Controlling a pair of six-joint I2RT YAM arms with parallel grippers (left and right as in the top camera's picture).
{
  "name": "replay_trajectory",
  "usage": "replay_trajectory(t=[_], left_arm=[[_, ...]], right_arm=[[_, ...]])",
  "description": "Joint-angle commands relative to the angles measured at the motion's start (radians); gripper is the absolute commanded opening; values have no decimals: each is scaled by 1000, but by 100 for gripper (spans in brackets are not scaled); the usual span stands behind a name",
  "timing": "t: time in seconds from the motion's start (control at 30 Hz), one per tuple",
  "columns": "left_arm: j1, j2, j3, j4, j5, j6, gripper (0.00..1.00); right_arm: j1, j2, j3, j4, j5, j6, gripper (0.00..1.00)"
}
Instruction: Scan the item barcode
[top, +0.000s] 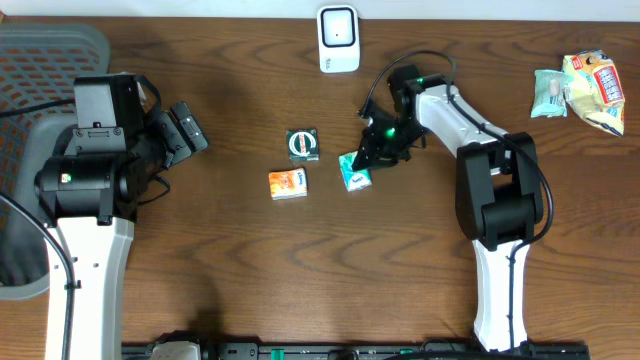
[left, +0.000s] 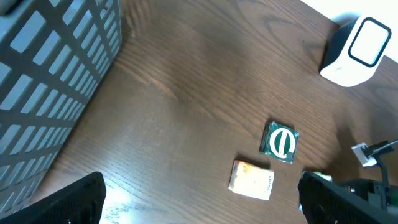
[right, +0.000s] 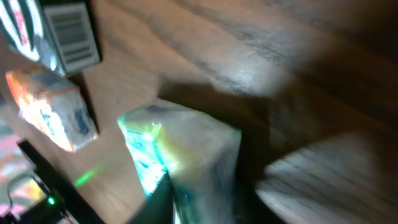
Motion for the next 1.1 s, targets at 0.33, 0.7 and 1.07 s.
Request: replay_trajectory(t=[0.33, 0.7, 1.07], left_arm=[[6, -1, 9, -1, -9, 13, 98], [6, -1, 9, -1, -9, 13, 98], [6, -1, 9, -1, -9, 13, 98]], right_arm=[[-35, 24, 13, -37, -447, -142, 1], [-160, 24, 39, -39, -930, -286, 1], [-249, 24, 69, 66, -930, -268, 1]])
